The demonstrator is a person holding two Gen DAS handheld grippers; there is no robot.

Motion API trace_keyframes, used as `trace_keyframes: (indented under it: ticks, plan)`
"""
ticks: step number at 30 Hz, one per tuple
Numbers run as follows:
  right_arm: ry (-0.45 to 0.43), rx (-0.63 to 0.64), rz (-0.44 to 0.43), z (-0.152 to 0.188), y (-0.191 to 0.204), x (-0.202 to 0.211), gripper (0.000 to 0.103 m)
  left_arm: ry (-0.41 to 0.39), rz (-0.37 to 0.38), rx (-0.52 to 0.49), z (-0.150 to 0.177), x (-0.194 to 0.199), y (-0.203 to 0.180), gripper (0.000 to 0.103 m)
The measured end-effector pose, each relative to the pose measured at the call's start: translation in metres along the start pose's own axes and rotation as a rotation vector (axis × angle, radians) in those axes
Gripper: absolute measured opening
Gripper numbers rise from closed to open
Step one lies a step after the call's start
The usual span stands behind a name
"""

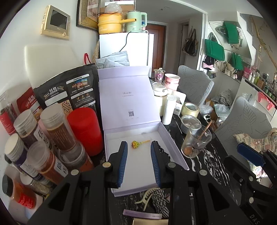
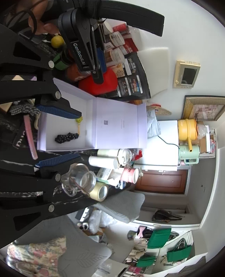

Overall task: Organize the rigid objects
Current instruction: 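Withdraw both grippers from the box back toward the table items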

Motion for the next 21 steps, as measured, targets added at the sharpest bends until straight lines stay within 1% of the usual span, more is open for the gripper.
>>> trace_keyframes:
  ticks: [7,8,9,10,11,12,14,17,21]
  plan:
    - [0.02,-0.018,-0.006,0.036,0.0,0.014,0.042,0.007,0.004,-0.031,0.03,0.013,-0.009,0.027]
    - [0.022,-0.021,-0.007,0.041,0.0,0.016,0.042,0.01,0.004,-0.034,0.034,0.014,-0.01,0.031]
    - [0.023,-0.023,-0.006,0.045,-0.001,0.018,0.042,0.012,0.006,-0.036,0.038,0.014,-0.009,0.046]
    - [0.025,-0.027,-0.002,0.05,-0.002,0.02,0.042,0.012,0.01,-0.038,0.042,0.015,-0.01,0.058]
    - [0.026,-0.032,-0.001,0.054,-0.003,0.022,0.042,0.01,0.016,-0.038,0.047,0.017,-0.01,0.088]
    - [0.028,-0.037,-0.001,0.058,-0.003,0.023,0.042,0.005,0.019,-0.038,0.049,0.018,-0.01,0.103]
    - [0.031,-0.039,-0.002,0.065,-0.002,0.025,0.042,-0.004,0.006,-0.032,0.056,0.021,-0.008,0.103]
    - [0.038,-0.039,-0.001,0.076,0.0,0.026,0.043,0.012,-0.01,-0.036,0.066,0.019,-0.006,0.103]
    - [0.047,-0.046,-0.007,0.09,0.004,0.026,0.043,0.033,-0.008,-0.051,0.081,0.013,-0.007,0.103]
Point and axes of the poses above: each gripper's, at about its wrist camera, not at the fingertips, and x roughly against the way its jaws point, y to its left, z to its underside, the point moved 10 cm from there along -x, roughly the way its jaws point, and after that the axes turned 12 degrees about y, right-handed, at the moved point
